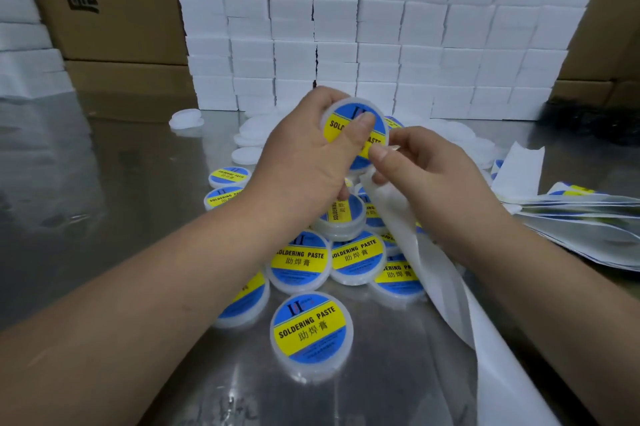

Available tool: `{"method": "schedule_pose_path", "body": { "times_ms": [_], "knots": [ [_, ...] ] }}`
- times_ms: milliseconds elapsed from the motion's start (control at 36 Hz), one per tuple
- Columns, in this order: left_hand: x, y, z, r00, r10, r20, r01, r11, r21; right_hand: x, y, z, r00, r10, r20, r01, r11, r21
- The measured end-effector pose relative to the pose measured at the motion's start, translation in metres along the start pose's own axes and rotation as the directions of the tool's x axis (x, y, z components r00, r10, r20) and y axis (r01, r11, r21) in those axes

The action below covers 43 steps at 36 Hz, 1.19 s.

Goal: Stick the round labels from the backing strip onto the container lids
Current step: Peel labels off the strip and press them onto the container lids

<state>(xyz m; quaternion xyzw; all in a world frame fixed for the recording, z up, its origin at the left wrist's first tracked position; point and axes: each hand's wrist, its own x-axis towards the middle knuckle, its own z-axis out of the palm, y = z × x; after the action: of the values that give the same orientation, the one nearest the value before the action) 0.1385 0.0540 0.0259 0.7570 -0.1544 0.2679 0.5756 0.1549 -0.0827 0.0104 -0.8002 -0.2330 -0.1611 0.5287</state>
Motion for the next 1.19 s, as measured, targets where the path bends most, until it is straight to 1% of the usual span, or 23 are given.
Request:
{"method": "schedule_pose_path", "body": {
  "times_ms": [56,139,278,333,389,444,500,556,722,778,861,944,1028,1139,1194],
  "knots": [
    [0.0,-0.002,0.002,1.0,-0.02,0.015,0.02,1.0,0.023,-0.001,-0.002,0.001,0.999,-0.031,0.026,0.032,0.999,-0.025],
    [0.002,-0.005,0.003,1.0,-0.028,0.015,0.025,0.991,0.13,0.0,-0.003,0.004,0.997,-0.068,0.026,0.07,0.996,-0.063],
    [0.003,-0.007,0.004,0.998,-0.051,0.028,0.042,0.969,0.244,-0.001,0.001,0.007,0.995,-0.071,0.068,0.076,0.994,-0.075],
    [0.002,-0.006,0.003,0.996,-0.077,0.045,0.063,0.967,0.245,-0.001,0.001,0.006,0.995,-0.079,0.053,0.084,0.992,-0.091],
    [0.001,-0.005,0.002,0.993,-0.093,0.066,0.074,0.965,0.25,-0.002,-0.001,0.004,0.997,-0.079,0.008,0.08,0.992,-0.1],
    [-0.002,-0.005,0.003,0.993,-0.06,0.098,0.028,0.952,0.306,-0.001,-0.002,0.002,0.997,-0.068,-0.037,0.064,0.993,-0.098],
    [-0.004,-0.005,0.005,0.993,-0.026,0.114,-0.017,0.933,0.36,0.0,-0.001,0.0,0.997,-0.062,-0.052,0.054,0.987,-0.148],
    [-0.003,-0.005,0.004,0.995,0.007,0.103,-0.048,0.912,0.407,0.001,-0.001,-0.001,0.997,-0.06,-0.045,0.05,0.979,-0.198],
    [-0.003,-0.008,0.004,0.993,0.082,0.08,-0.113,0.836,0.536,0.0,-0.001,0.001,0.998,-0.059,-0.023,0.052,0.97,-0.239],
    [-0.003,-0.008,0.002,0.991,0.112,0.076,-0.135,0.809,0.572,0.0,0.001,0.001,0.999,-0.043,-0.027,0.035,0.972,-0.234],
    [0.0,-0.008,-0.004,0.99,0.14,0.027,-0.129,0.799,0.587,0.0,0.003,0.0,0.996,-0.011,-0.092,-0.003,0.989,-0.146],
    [0.008,-0.008,-0.013,0.996,0.061,-0.063,-0.017,0.838,0.546,0.002,0.003,-0.003,0.988,-0.01,-0.155,-0.003,0.997,-0.083],
    [0.012,-0.009,-0.019,0.998,-0.026,-0.058,0.053,0.837,0.545,0.004,0.004,-0.003,0.987,-0.017,-0.162,0.009,0.999,-0.049],
    [0.016,-0.015,-0.022,0.984,-0.175,-0.037,0.158,0.75,0.642,0.002,0.002,-0.001,0.991,-0.065,-0.114,0.06,0.997,-0.045],
    [0.017,-0.018,-0.022,0.974,-0.228,-0.013,0.167,0.672,0.722,0.002,0.0,-0.002,0.99,-0.105,-0.094,0.099,0.993,-0.064]
  ]
}}
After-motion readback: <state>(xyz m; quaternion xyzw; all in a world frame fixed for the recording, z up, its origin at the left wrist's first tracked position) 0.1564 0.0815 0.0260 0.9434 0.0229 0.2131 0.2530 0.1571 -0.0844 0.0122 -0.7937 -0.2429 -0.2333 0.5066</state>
